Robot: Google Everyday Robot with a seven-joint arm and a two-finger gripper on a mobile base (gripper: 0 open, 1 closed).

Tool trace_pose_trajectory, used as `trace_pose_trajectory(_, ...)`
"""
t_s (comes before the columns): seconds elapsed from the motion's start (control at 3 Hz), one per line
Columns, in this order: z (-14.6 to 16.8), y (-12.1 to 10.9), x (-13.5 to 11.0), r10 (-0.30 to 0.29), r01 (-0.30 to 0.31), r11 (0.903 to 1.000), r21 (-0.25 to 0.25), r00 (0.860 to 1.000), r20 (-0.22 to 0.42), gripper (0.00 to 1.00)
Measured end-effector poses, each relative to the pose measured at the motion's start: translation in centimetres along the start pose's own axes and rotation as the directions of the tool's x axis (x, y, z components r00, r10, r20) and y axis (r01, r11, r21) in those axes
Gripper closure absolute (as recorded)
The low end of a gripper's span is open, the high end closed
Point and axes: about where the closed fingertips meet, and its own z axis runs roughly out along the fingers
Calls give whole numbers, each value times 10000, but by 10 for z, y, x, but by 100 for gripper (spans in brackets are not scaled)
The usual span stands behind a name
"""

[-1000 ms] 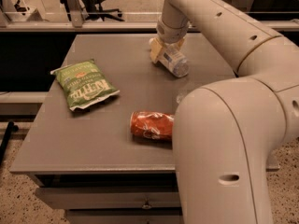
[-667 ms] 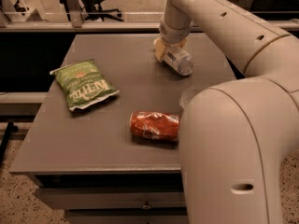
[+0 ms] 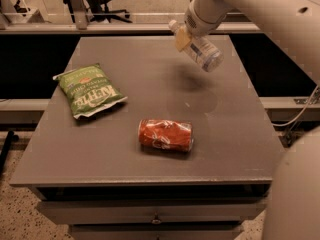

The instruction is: Place blue plastic bottle upright

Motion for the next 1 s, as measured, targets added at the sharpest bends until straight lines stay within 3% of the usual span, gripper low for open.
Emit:
trace_pose_trajectory(0.33, -39, -6, -3, -338, 410, 9986, -349, 9821, 1853, 100)
trace_pose_trajectory(0.67, -62, -13, -17, -37, 515, 9927, -1091, 9170, 3990, 100)
trace_pose_trajectory(1.0, -79, -39, -7, 911, 378, 9760, -2143, 8233, 5602, 100)
